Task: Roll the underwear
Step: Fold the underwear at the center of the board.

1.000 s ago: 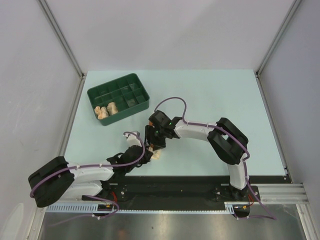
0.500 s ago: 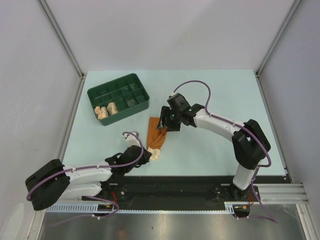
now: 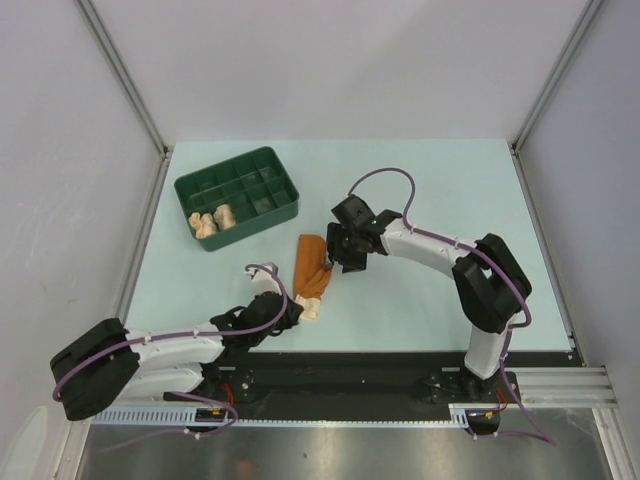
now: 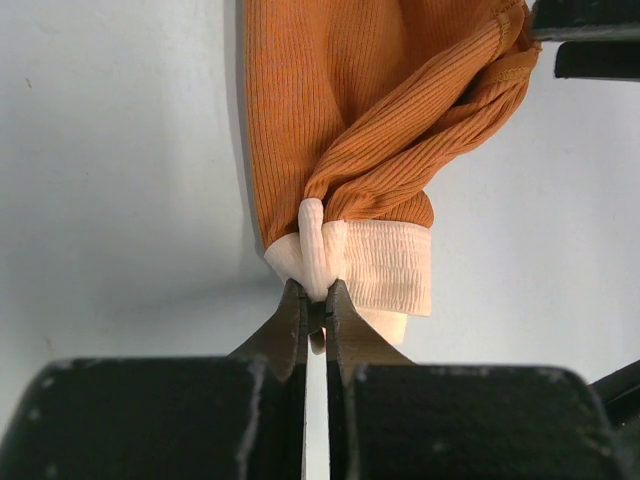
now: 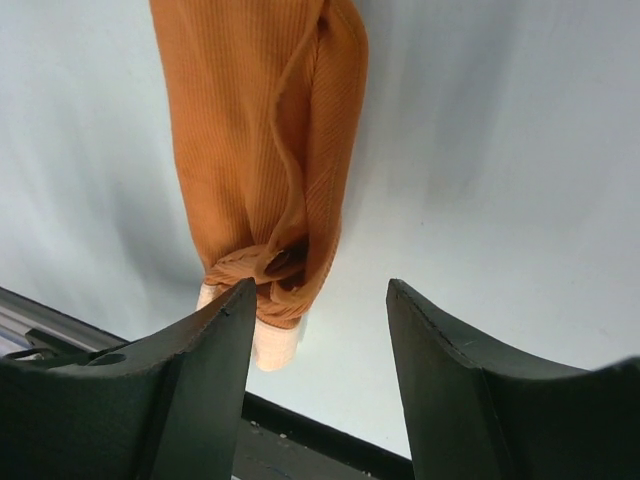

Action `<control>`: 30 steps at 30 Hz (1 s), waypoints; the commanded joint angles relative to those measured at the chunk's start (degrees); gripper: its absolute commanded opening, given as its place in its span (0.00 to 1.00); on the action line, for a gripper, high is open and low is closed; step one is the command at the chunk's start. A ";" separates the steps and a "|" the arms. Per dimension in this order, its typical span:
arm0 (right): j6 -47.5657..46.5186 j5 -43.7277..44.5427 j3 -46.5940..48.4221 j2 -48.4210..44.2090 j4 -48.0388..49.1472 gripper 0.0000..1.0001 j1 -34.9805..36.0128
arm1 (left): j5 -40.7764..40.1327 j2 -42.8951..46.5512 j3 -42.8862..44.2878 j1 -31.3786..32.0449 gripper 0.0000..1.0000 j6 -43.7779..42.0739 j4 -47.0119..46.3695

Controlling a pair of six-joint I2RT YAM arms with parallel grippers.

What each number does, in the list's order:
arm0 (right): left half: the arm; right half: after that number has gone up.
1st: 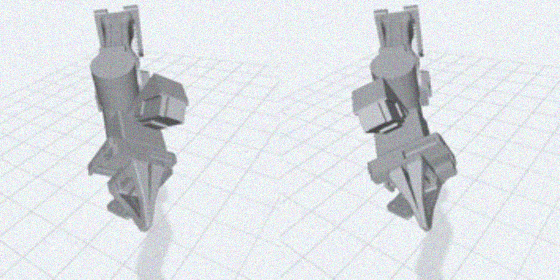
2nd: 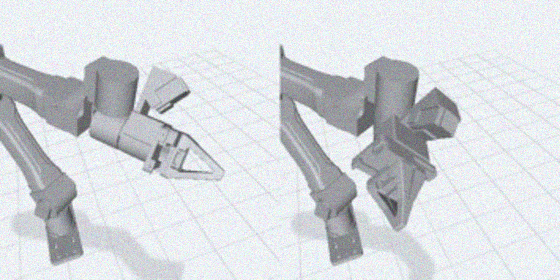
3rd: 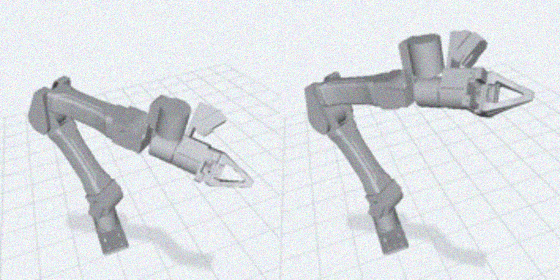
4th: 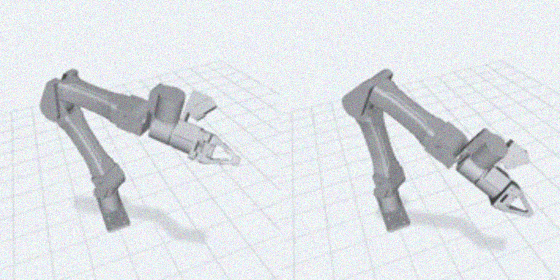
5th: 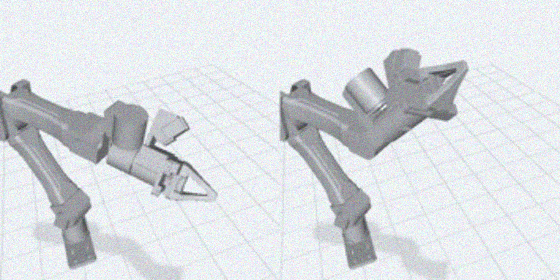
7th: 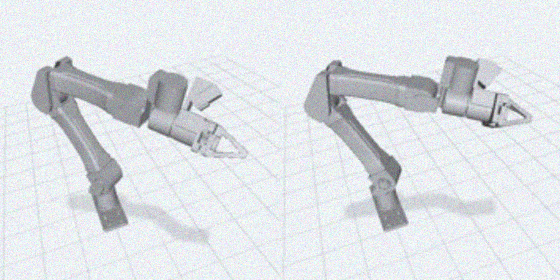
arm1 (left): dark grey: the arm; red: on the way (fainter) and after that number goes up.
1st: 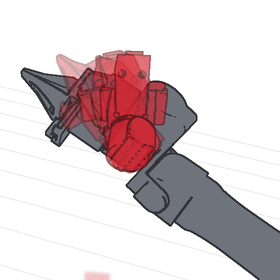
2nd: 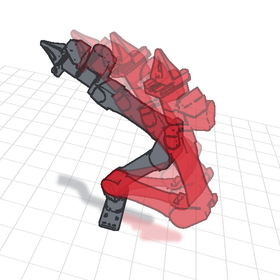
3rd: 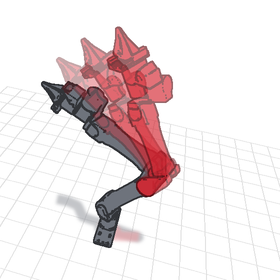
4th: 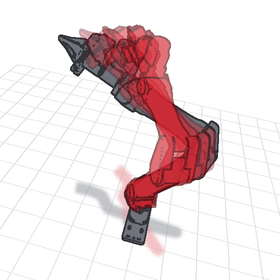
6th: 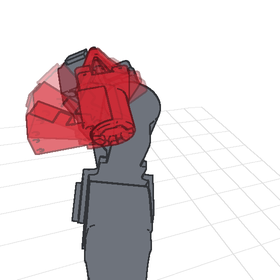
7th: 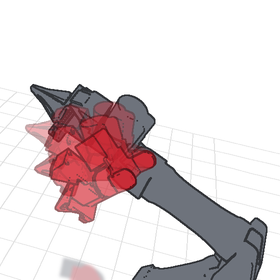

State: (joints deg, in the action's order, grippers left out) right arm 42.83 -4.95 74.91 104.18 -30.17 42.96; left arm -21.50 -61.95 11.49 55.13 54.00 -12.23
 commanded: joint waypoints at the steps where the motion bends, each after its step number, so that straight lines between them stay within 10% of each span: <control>1: 1.02 -0.67 0.58 1.99 1.87 0.60 0.28 | -0.30 -0.01 0.29 0.85 0.00 -1.00 4.76; 18: 3.58 -5.42 0.67 4.71 6.88 0.59 0.20 | -0.12 -1.59 0.56 0.85 0.00 -1.61 3.79; 21: 3.66 -5.86 0.67 4.98 7.06 0.53 0.20 | -0.30 -1.68 0.47 0.94 0.00 -1.61 3.88; 25: 3.75 -6.04 0.67 4.45 8.11 0.19 0.19 | -0.48 -1.68 0.20 1.03 0.00 -1.44 4.06; 30: 3.75 -6.47 1.90 4.54 8.38 0.15 0.11 | -1.18 -1.42 -0.06 1.55 0.00 -1.00 4.93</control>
State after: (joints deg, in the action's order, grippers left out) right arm 46.48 -10.76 74.91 109.10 -23.53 43.05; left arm -22.44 -62.50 11.51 55.83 53.95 -12.56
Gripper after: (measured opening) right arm 0.158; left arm 0.038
